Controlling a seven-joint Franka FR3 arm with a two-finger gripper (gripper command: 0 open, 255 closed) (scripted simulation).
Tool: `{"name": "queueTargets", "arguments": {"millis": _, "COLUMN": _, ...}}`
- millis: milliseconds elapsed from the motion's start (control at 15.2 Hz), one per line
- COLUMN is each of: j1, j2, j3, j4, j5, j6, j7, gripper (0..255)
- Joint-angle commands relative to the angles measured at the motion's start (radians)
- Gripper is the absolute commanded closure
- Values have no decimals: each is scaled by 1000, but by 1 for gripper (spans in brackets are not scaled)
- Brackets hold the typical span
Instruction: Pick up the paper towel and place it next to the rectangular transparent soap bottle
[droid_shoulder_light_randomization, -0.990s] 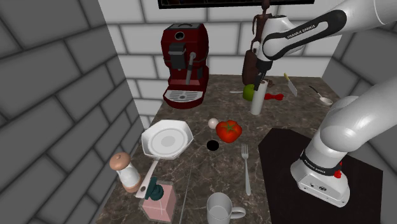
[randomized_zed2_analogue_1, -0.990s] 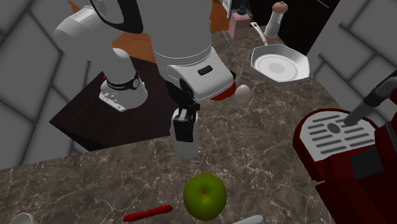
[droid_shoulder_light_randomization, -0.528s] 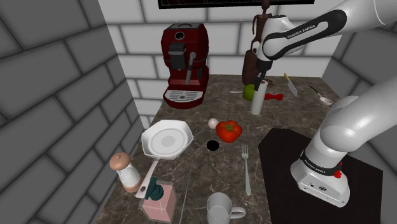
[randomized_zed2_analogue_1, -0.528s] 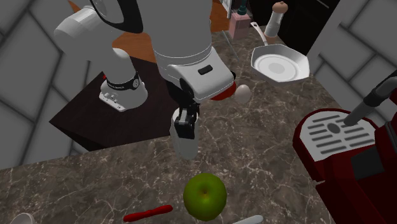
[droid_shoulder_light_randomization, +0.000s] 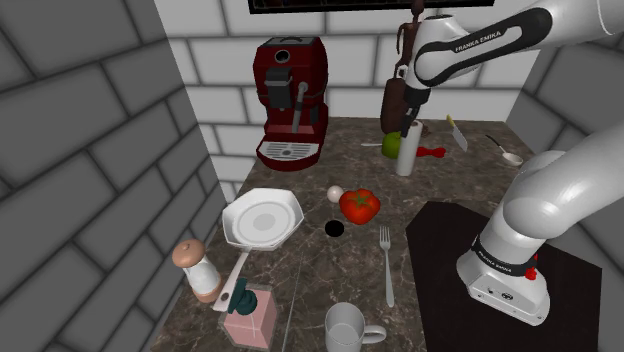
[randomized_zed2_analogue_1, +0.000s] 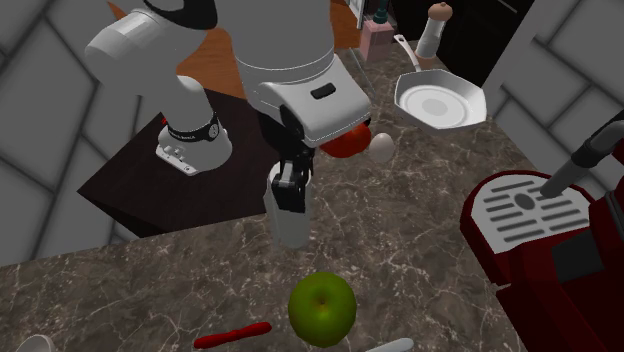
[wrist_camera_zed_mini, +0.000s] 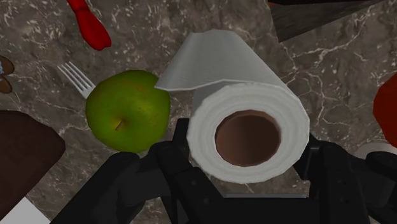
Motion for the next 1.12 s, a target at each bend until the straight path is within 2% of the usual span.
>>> {"name": "queueTargets", "arguments": {"millis": 0, "j1": 0, "j2": -13, "j3": 6, "j4": 18, "j5": 2, "j6": -31, "j7": 1, "gripper": 255}}
{"name": "queueTargets", "arguments": {"millis": 1056, "j1": 8, "j2": -59, "j3": 38, "j4": 199, "j5": 21, "j6": -258, "j7": -4, "gripper": 255}}
